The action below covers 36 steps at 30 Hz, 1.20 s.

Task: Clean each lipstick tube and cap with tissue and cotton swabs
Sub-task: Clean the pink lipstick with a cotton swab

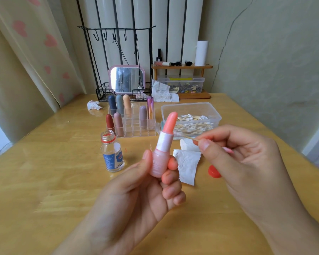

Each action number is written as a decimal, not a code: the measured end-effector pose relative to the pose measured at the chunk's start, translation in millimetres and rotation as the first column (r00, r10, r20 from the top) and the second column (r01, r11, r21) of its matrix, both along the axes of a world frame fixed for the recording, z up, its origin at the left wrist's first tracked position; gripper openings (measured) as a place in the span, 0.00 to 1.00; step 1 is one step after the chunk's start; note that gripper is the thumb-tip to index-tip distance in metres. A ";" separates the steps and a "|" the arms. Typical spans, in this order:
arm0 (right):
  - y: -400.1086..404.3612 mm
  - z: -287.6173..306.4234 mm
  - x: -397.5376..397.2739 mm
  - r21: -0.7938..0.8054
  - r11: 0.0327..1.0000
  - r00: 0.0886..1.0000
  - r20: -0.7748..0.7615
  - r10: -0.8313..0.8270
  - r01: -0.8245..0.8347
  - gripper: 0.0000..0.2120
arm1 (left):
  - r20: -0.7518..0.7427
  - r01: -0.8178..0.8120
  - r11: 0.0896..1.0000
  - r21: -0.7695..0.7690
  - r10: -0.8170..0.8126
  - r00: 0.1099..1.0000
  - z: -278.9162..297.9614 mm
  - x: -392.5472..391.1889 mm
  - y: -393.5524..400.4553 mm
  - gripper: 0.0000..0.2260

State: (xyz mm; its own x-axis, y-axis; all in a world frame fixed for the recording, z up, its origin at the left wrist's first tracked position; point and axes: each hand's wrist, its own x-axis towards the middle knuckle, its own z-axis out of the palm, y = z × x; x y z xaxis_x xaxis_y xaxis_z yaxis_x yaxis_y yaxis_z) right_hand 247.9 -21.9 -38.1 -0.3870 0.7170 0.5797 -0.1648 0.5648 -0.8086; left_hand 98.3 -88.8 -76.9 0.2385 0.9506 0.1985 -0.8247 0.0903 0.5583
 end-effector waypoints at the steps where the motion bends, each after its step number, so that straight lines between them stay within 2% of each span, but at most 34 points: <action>1: -0.6 0.5 -0.2 -0.005 1.000 1.000 0.002 0.014 -0.014 0.06 | -0.004 0.000 1.000 -0.011 0.000 1.000 0.3 0.4 -1.1 0.19; 6: 1.0 0.1 -0.3 -0.051 0.998 1.000 0.001 0.027 -0.027 0.01 | -0.010 0.051 0.999 0.009 -0.051 0.999 -0.4 0.4 -1.1 0.18; 9: 0.3 -0.4 -1.4 -0.024 0.998 0.999 0.001 0.051 -0.051 0.07 | -0.030 0.055 0.998 0.024 -0.055 0.998 -1.8 1.3 0.0 0.17; 11: 1.7 -0.3 -0.4 -0.027 0.999 0.999 -0.003 0.036 -0.036 0.06 | -0.038 0.009 0.999 0.051 -0.007 0.999 -2.3 3.0 0.4 0.16; 12: 2.2 0.0 0.5 -0.029 0.999 1.000 -0.001 0.028 -0.028 0.05 | -0.071 -0.068 0.996 0.051 0.072 0.995 -2.4 3.4 0.2 0.15; 15: 1.6 0.8 0.7 -0.014 1.000 1.000 0.005 0.003 -0.003 0.06 | -0.200 -0.320 0.947 0.028 0.319 0.926 -1.9 2.0 -1.2 0.18; 19: -0.8 -1.4 -1.2 -0.012 1.000 1.000 0.015 -0.012 0.013 0.01 | -0.374 -0.500 0.863 0.066 0.486 0.790 0.7 1.9 -3.5 0.14; 24: -0.9 -4.0 -1.3 0.035 0.999 0.998 0.035 -0.043 0.042 0.03 | -0.512 -0.539 0.827 0.158 0.536 0.671 2.9 4.5 -8.2 0.13; 27: 0.4 -7.2 -0.9 0.134 0.990 0.995 0.090 -0.051 0.039 0.01 | -0.514 -0.535 0.830 0.159 0.532 0.672 3.0 4.8 -8.3 0.13; 29: 0.5 -9.7 -0.5 0.220 0.975 0.988 0.143 -0.065 0.032 0.04 | -0.515 -0.531 0.831 0.167 0.532 0.672 4.6 5.8 -8.7 0.13; 36: 2.5 -9.5 0.7 0.322 0.940 0.978 0.127 -0.164 0.116 0.06 | -0.538 -0.579 0.792 0.193 0.579 0.613 7.3 6.8 -9.3 0.13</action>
